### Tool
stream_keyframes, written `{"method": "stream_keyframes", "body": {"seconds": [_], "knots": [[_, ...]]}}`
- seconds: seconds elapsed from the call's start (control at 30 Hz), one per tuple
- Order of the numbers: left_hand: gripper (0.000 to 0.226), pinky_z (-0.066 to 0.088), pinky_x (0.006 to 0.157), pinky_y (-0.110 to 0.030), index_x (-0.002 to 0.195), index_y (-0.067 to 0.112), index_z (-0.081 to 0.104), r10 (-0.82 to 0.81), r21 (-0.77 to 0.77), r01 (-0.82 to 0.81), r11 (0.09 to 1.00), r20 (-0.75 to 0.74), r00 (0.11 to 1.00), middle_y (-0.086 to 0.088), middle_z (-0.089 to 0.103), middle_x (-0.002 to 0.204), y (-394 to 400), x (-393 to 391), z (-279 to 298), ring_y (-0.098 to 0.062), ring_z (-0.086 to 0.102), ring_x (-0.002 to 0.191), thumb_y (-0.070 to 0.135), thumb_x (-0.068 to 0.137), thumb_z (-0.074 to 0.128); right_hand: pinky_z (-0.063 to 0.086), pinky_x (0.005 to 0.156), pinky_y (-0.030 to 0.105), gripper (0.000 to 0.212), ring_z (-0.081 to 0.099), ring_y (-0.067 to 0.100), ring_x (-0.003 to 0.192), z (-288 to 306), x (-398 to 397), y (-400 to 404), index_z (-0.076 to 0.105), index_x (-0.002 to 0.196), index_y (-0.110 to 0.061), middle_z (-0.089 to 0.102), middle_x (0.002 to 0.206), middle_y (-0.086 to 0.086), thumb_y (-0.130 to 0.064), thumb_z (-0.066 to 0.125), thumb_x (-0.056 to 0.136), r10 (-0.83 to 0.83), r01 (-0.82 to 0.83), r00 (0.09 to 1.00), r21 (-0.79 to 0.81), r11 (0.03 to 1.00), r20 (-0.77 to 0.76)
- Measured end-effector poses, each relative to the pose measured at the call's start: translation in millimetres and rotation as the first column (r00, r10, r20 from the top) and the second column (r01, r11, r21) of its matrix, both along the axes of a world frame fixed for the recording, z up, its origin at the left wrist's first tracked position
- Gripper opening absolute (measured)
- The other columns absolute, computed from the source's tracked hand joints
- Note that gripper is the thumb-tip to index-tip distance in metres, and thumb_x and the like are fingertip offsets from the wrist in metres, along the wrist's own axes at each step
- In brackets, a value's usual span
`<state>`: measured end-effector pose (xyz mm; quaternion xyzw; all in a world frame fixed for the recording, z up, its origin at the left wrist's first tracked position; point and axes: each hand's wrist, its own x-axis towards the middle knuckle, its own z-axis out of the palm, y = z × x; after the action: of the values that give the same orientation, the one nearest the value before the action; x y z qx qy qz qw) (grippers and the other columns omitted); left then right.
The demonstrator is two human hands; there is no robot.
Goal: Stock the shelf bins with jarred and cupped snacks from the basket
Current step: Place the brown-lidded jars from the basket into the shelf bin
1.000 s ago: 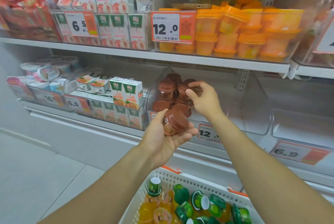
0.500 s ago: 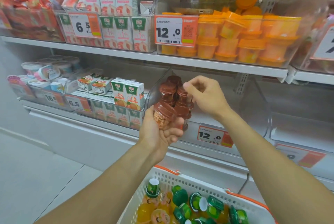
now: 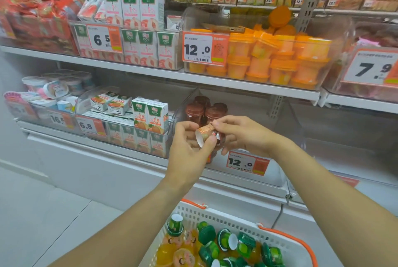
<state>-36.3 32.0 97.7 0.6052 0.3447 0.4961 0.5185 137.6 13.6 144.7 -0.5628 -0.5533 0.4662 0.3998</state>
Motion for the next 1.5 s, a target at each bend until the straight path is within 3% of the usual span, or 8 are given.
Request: {"method": "stream_keyframes", "body": {"seconds": [0.1, 0.23, 0.6, 0.73, 0.9, 1.03, 1.3, 1.5], "knots": [[0.040, 0.052, 0.058, -0.016, 0.108, 0.015, 0.047, 0.006, 0.015, -0.007, 1.000, 0.035, 0.999, -0.003, 0.068, 0.092, -2.5, 2.5, 0.6, -0.004, 0.070, 0.067, 0.002, 0.084, 0.076, 0.058, 0.091, 0.046, 0.039, 0.068, 0.029, 0.088, -3.6, 0.0, -2.1, 0.064, 0.113, 0.001, 0.069, 0.099, 0.022, -0.023, 0.075, 0.084, -0.071, 0.079, 0.992, 0.071, 0.994, -0.106], [0.039, 0.046, 0.054, -0.007, 0.105, 0.011, 0.048, 0.113, 0.137, -0.096, 0.986, -0.119, 0.987, 0.003, 0.066, 0.088, -1.5, 2.8, 4.4, 0.011, 0.064, 0.068, 0.007, 0.081, 0.079, 0.055, 0.087, 0.045, 0.047, 0.069, 0.025, 0.091, -7.4, -6.4, 7.1, 0.069, 0.105, -0.005, 0.072, 0.104, 0.018, -0.029, 0.084, 0.068, -0.163, 0.196, 0.971, 0.187, 0.963, -0.175], [0.023, 0.055, 0.083, -0.024, 0.117, 0.033, 0.057, 0.102, 0.164, -0.077, 0.983, -0.147, 0.984, 0.012, 0.070, 0.105, 35.2, -14.4, -16.0, 0.000, 0.067, 0.092, 0.022, 0.097, 0.062, 0.054, 0.081, 0.029, 0.026, 0.066, 0.017, 0.095, -16.4, -9.8, 34.7, 0.072, 0.114, -0.020, 0.071, 0.107, 0.009, -0.010, 0.071, 0.090, -0.102, 0.114, 0.993, 0.243, 0.963, -0.060], [0.029, 0.051, 0.072, -0.014, 0.132, 0.027, 0.058, 0.125, 0.247, -0.060, 0.967, -0.253, 0.959, 0.008, 0.068, 0.112, 45.7, -17.8, -23.9, -0.003, 0.068, 0.082, 0.029, 0.104, 0.050, 0.054, 0.075, 0.024, 0.028, 0.067, 0.010, 0.090, -20.5, -14.0, 39.2, 0.070, 0.116, -0.026, 0.072, 0.107, 0.002, -0.013, 0.069, 0.092, -0.055, 0.051, 0.998, 0.240, 0.969, 0.011], [0.046, 0.052, 0.097, -0.045, 0.148, 0.026, 0.043, 0.194, 0.277, -0.076, 0.958, -0.426, 0.884, 0.001, 0.051, 0.133, 54.2, -17.0, -35.2, -0.025, 0.063, 0.108, 0.027, 0.103, 0.048, 0.052, 0.079, 0.021, 0.011, 0.067, 0.010, 0.085, -31.2, -22.8, 51.4, 0.075, 0.100, -0.021, 0.074, 0.096, -0.002, -0.017, 0.072, 0.090, -0.315, 0.228, 0.937, 0.418, 0.879, 0.153], [0.065, 0.043, 0.107, -0.032, 0.155, 0.024, 0.028, 0.110, 0.213, -0.002, 0.977, -0.497, 0.861, 0.013, 0.041, 0.145, 50.2, -12.1, -37.3, -0.020, 0.053, 0.126, 0.007, 0.096, 0.050, 0.048, 0.069, 0.009, 0.005, 0.063, 0.010, 0.078, -49.7, -33.7, 61.5, 0.075, 0.089, -0.026, 0.074, 0.089, -0.006, -0.021, 0.074, 0.087, -0.516, 0.367, 0.833, 0.500, 0.784, 0.199], [0.068, 0.047, 0.104, -0.045, 0.153, 0.021, 0.029, 0.180, 0.173, -0.107, 0.979, -0.498, 0.848, 0.002, 0.045, 0.149, 55.9, -10.8, -41.0, -0.026, 0.059, 0.119, 0.004, 0.091, 0.050, 0.048, 0.070, 0.007, 0.005, 0.066, 0.005, 0.076, -59.3, -49.4, 70.9, 0.078, 0.088, -0.023, 0.068, 0.090, -0.014, -0.020, 0.076, 0.085, -0.569, 0.397, 0.811, 0.586, 0.707, 0.135], [0.042, 0.053, 0.091, -0.043, 0.128, 0.015, 0.049, 0.308, 0.216, -0.231, 0.949, -0.470, 0.827, -0.001, 0.051, 0.128, 54.5, -15.6, -42.4, -0.026, 0.062, 0.101, 0.005, 0.088, 0.059, 0.053, 0.077, 0.018, 0.010, 0.065, 0.010, 0.078, -66.2, -53.4, 77.1, 0.078, 0.096, -0.021, 0.065, 0.096, -0.011, -0.018, 0.072, 0.089, -0.567, 0.343, 0.803, 0.635, 0.692, 0.183]]}}
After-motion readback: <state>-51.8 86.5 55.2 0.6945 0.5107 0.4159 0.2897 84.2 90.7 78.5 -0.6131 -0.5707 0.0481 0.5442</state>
